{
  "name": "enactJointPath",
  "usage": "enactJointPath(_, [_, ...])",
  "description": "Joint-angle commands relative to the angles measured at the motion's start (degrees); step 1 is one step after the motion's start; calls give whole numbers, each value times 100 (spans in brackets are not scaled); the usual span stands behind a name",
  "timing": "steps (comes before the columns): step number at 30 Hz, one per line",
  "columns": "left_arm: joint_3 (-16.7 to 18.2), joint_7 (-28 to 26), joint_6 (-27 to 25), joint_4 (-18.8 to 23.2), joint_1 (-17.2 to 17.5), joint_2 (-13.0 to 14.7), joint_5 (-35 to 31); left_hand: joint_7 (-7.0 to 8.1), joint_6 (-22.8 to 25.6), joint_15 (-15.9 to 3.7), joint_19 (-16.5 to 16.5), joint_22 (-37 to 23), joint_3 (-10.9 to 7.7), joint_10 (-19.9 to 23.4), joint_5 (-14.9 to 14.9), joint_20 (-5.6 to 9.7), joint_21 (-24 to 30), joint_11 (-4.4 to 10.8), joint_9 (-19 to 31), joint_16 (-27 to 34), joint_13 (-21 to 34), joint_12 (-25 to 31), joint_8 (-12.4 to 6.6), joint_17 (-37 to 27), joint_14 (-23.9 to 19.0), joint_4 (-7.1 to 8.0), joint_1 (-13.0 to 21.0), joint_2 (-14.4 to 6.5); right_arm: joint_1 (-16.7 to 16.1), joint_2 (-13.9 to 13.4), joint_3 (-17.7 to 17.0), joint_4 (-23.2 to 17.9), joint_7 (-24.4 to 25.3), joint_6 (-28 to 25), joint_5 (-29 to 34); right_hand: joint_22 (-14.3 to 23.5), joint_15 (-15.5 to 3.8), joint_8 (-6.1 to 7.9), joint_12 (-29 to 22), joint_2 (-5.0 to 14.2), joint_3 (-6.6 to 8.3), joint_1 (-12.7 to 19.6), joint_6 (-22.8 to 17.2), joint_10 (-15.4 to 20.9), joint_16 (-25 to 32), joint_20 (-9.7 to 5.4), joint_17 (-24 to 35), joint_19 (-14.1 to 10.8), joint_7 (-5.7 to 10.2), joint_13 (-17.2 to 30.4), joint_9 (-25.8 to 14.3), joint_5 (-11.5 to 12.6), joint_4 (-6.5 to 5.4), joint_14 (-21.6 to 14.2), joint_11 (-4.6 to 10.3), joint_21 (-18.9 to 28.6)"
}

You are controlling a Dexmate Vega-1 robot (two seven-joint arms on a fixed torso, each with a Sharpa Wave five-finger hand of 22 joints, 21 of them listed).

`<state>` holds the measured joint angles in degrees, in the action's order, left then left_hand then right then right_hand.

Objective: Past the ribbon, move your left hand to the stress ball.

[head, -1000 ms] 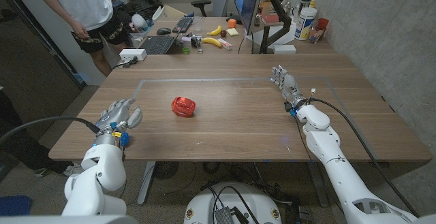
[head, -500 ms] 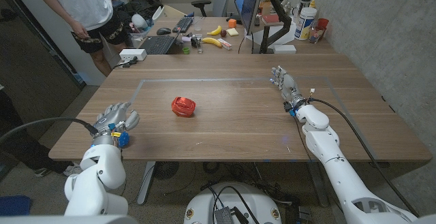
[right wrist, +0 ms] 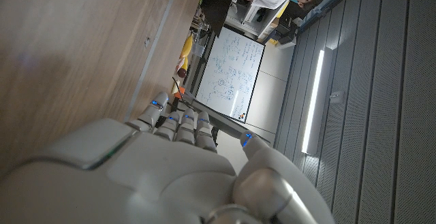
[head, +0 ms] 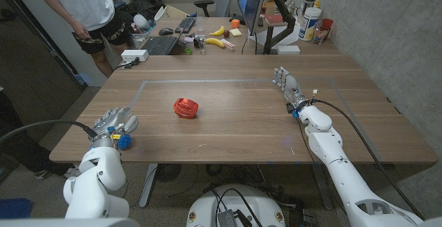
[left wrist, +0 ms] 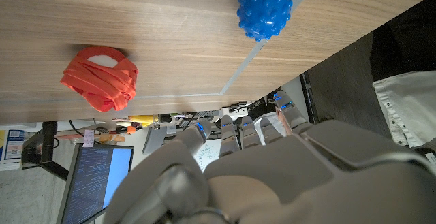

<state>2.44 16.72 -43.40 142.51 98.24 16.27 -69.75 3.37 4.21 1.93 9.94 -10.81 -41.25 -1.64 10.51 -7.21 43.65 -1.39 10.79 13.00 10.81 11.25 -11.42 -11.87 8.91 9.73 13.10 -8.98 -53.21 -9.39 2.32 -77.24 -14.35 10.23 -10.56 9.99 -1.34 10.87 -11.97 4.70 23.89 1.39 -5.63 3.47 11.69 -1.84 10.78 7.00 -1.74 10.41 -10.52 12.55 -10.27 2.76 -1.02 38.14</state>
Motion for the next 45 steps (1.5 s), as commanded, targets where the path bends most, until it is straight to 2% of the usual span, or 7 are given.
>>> enactJointPath(1, [26, 284, -148, -4, -20, 10, -146, -30, 24, 40, 863, -11, -25, 18, -27, -65, -41, -72, 25, 59, 13, 9, 9, -28, 45, 8, 67, -252, -29, -16, 21, -48, 41, -35, 52, 34, -45, 9, 0, 590, -18, -35, -32, 30, 5, -360, 26, -22, 3, 18, -20, 20, 5, 11, 15, -14])
enactJointPath(16, [43, 533, -352, -29, -54, -82, -335, -58, 23, 94, 818, -12, -35, 113, -30, -170, -33, -133, 26, 110, 15, 42, 15, -40, 1, 21, 93, -260, -5, -8, 71, -48, 58, -63, 108, 34, -46, 10, 2, 590, -20, -36, -33, 25, 5, -363, 27, -26, 8, 18, -20, 21, 3, 11, 12, -29])
enactJointPath(35, [253, 750, -474, -126, -79, -139, -350, -100, 90, 168, 688, -11, -52, 220, -35, -286, 4, -225, 27, 166, 22, 72, -3, -53, -52, 32, 120, -254, 14, 40, 147, -63, 152, -99, 197, 35, -44, 9, 2, 589, -20, -35, -30, 24, 5, -364, 26, -35, 10, 18, -20, 22, 4, 10, 15, -45])
enactJointPath(45, [351, 662, -481, -192, -87, -152, -265, -105, 93, 198, 664, -6, -56, 228, -36, -296, 6, -248, 29, 182, 24, 69, -1, -60, -61, 38, 125, -257, 76, 60, 188, 29, 139, -50, 201, 36, -47, 9, 1, 588, -22, -34, -28, 25, 4, -364, 26, -41, 7, 18, -20, 23, 5, 12, 9, -55])
